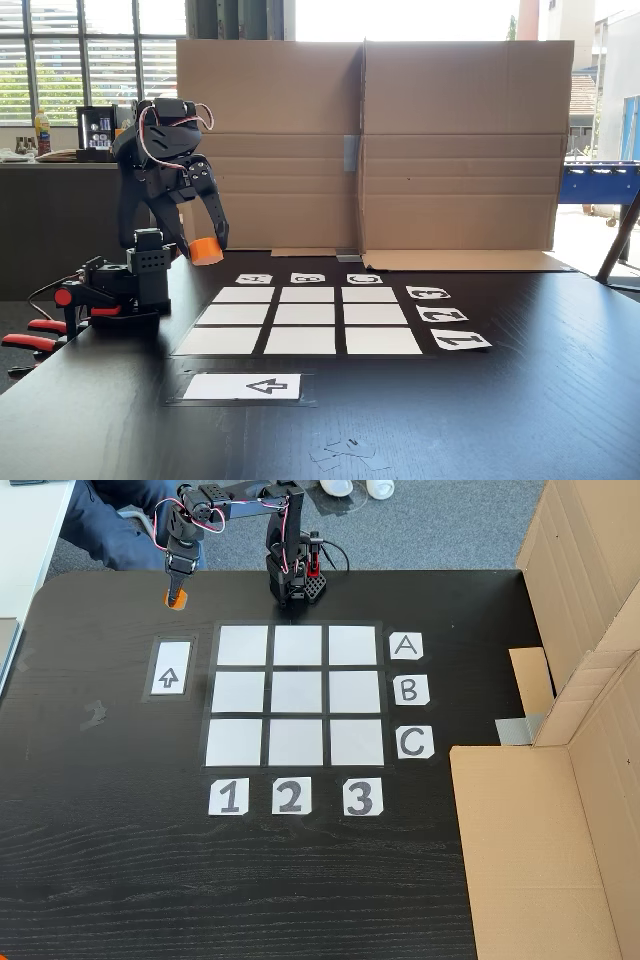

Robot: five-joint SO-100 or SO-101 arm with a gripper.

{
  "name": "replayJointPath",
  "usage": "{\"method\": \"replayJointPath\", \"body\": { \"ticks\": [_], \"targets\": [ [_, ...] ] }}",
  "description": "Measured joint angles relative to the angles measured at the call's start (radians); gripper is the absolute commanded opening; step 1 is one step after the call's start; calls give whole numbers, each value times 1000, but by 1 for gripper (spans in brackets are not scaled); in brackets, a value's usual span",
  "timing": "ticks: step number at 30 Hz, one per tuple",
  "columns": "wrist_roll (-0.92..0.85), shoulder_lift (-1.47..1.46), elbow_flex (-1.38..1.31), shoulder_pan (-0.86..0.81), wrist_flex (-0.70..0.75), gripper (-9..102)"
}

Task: Pick up the round, orange token and place it in the grid on square A1.

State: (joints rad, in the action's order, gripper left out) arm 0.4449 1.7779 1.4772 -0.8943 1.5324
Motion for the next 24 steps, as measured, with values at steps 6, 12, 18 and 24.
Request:
{"method": "replayJointPath", "body": {
  "ticks": [6, 12, 18, 24],
  "targets": [
    [0, 109, 176, 89, -2, 0],
    [0, 195, 319, 178, -2, 0],
    [0, 219, 419, 235, -2, 0],
    [-8, 235, 502, 275, -5, 0]
  ]
}}
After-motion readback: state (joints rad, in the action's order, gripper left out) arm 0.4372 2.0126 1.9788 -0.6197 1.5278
